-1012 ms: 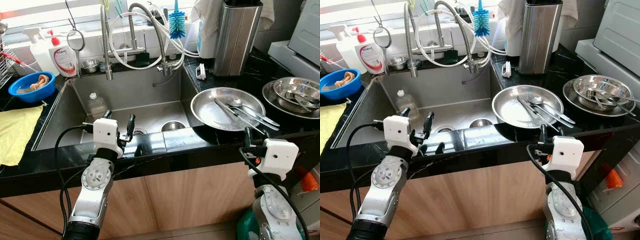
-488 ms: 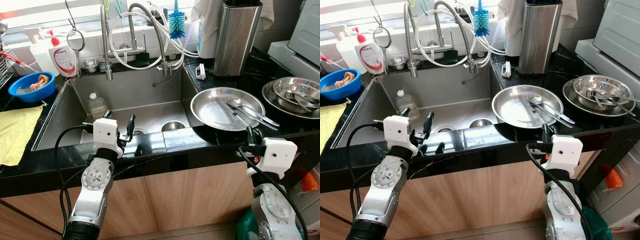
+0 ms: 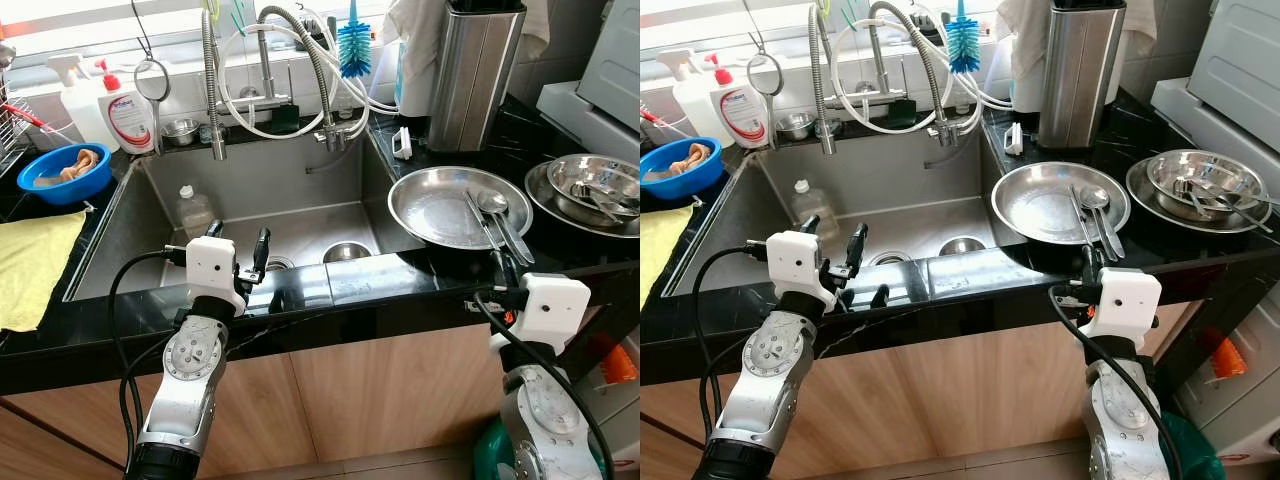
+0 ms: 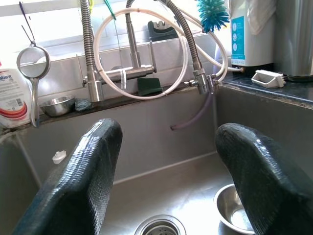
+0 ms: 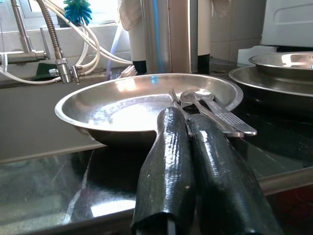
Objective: Kitchen organization
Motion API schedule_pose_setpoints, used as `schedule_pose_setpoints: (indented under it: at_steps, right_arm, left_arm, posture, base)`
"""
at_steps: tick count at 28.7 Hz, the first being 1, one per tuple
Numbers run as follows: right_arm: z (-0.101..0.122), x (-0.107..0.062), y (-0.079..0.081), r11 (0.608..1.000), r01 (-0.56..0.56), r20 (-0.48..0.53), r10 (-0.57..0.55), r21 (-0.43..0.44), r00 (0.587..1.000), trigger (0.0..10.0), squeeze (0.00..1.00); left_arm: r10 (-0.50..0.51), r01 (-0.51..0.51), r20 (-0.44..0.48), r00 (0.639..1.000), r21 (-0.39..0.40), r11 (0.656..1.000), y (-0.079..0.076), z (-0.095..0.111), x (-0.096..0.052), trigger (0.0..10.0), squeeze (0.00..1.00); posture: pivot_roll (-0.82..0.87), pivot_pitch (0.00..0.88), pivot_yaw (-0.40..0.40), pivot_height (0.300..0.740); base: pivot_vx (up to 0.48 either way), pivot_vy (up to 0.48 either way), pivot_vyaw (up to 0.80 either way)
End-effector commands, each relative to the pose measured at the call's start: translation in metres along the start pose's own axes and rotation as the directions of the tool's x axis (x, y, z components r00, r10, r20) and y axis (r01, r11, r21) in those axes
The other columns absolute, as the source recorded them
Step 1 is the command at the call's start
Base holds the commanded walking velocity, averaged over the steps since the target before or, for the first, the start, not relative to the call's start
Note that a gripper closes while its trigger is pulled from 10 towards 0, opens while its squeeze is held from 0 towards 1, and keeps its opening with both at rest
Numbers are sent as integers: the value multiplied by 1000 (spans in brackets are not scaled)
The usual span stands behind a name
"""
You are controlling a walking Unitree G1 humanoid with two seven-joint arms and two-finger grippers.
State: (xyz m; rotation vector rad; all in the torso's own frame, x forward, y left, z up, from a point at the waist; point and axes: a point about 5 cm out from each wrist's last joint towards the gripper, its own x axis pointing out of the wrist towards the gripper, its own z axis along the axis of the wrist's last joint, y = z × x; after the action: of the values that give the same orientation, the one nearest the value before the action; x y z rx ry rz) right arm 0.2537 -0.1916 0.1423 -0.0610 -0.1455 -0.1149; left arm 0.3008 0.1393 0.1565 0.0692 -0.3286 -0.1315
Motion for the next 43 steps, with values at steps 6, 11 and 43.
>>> schedule_pose_setpoints:
  at_steps: [6, 11, 43]
  right_arm:
    - [25, 9, 9, 999, -36, 98, 32, 36, 995, 10000, 0]
    - [40, 14, 14, 997, -57, 149, 51, 42, 988, 10000, 0]
    - [28, 93, 67, 804, -594, -250, 574, -5, 780, 10000, 0]
  left_arm:
    - [16, -16, -10, 1000, 28, 999, 5, -2, 1, 10000, 0]
    - [18, -18, -9, 1000, 29, 999, 5, -2, 1, 10000, 0]
    - [18, -18, 8, 1000, 36, 999, 6, 0, 4, 10000, 0]
  posture:
    - [-148, 0, 104, 740]
    - [-147, 0, 104, 740]
    - [-128, 0, 98, 740]
  base:
    - [0, 0, 0]
    - [0, 0, 0]
    - [0, 0, 0]
